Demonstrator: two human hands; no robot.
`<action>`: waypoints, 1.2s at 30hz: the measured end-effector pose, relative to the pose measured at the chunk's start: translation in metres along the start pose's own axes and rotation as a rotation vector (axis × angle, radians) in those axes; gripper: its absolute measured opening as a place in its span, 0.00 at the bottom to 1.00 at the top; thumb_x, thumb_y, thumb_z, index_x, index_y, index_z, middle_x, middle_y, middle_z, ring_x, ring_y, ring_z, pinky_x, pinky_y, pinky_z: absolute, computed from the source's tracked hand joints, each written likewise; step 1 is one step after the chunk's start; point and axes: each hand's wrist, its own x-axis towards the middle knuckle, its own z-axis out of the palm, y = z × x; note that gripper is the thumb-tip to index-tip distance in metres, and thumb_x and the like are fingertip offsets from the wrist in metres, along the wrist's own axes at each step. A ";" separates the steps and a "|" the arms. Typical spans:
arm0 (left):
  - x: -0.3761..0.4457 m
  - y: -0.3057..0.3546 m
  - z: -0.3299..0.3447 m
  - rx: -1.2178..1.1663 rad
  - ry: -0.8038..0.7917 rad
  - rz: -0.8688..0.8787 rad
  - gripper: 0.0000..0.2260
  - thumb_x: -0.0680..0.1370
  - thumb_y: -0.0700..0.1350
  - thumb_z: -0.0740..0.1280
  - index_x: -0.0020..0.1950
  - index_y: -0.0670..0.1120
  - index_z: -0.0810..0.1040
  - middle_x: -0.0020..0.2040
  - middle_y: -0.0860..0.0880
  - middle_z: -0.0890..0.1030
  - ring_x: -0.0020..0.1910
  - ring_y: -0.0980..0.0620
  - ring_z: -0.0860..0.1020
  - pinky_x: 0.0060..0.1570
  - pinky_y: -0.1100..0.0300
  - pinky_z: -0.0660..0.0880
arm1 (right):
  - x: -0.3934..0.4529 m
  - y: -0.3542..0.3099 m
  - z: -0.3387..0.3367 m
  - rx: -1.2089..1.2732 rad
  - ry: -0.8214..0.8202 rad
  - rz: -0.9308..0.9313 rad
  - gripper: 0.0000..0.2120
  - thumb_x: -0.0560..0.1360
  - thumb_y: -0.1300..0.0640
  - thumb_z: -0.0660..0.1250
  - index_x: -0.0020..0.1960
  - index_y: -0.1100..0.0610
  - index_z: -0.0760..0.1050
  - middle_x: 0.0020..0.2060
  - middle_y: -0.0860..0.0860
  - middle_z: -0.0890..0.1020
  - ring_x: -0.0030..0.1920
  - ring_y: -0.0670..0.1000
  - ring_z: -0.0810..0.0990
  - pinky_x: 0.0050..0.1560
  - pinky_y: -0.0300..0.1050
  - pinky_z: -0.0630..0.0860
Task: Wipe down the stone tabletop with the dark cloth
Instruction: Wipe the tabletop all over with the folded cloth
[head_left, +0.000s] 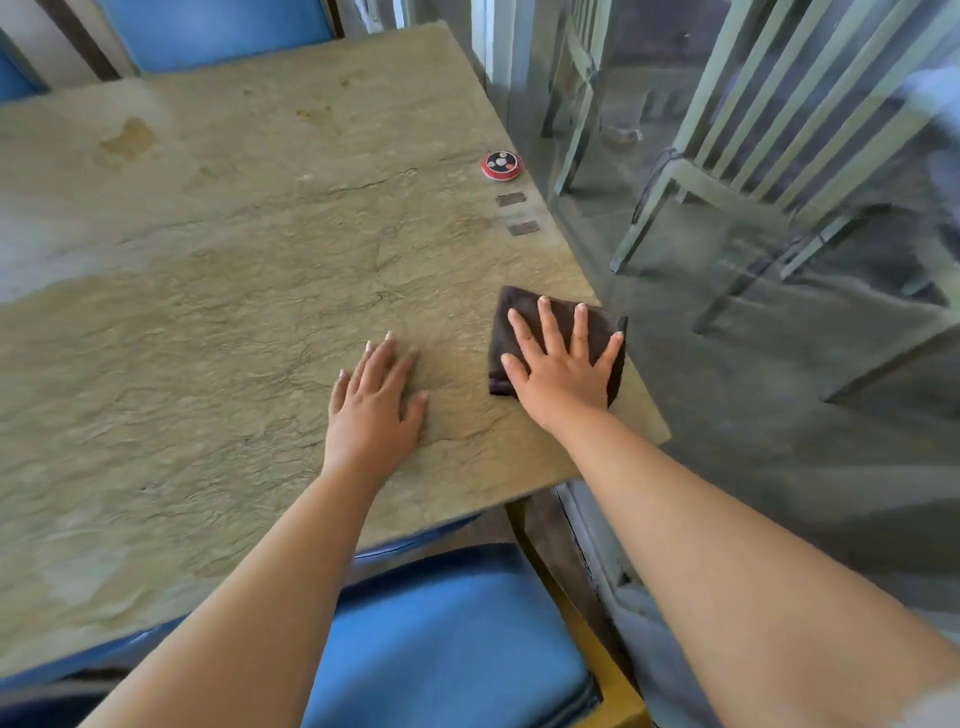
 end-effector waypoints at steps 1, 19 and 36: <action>-0.004 -0.011 -0.005 -0.005 0.026 -0.038 0.23 0.82 0.57 0.53 0.77 0.58 0.56 0.79 0.57 0.48 0.78 0.56 0.43 0.76 0.51 0.42 | 0.000 -0.010 0.000 -0.009 -0.003 -0.005 0.26 0.79 0.36 0.38 0.75 0.36 0.34 0.76 0.44 0.34 0.75 0.60 0.32 0.67 0.74 0.35; -0.050 -0.112 -0.018 0.043 0.114 -0.401 0.27 0.78 0.65 0.39 0.77 0.63 0.41 0.78 0.59 0.37 0.76 0.55 0.32 0.74 0.43 0.35 | 0.095 -0.147 -0.004 -0.095 0.079 -0.545 0.29 0.75 0.31 0.40 0.75 0.33 0.41 0.78 0.41 0.42 0.77 0.52 0.38 0.73 0.65 0.36; -0.063 -0.137 -0.030 -0.567 0.239 -0.192 0.27 0.77 0.55 0.44 0.78 0.54 0.54 0.78 0.57 0.57 0.75 0.66 0.45 0.74 0.51 0.31 | -0.033 -0.223 0.035 -0.061 -0.007 -0.481 0.31 0.74 0.32 0.41 0.75 0.35 0.38 0.77 0.42 0.38 0.76 0.52 0.32 0.72 0.63 0.32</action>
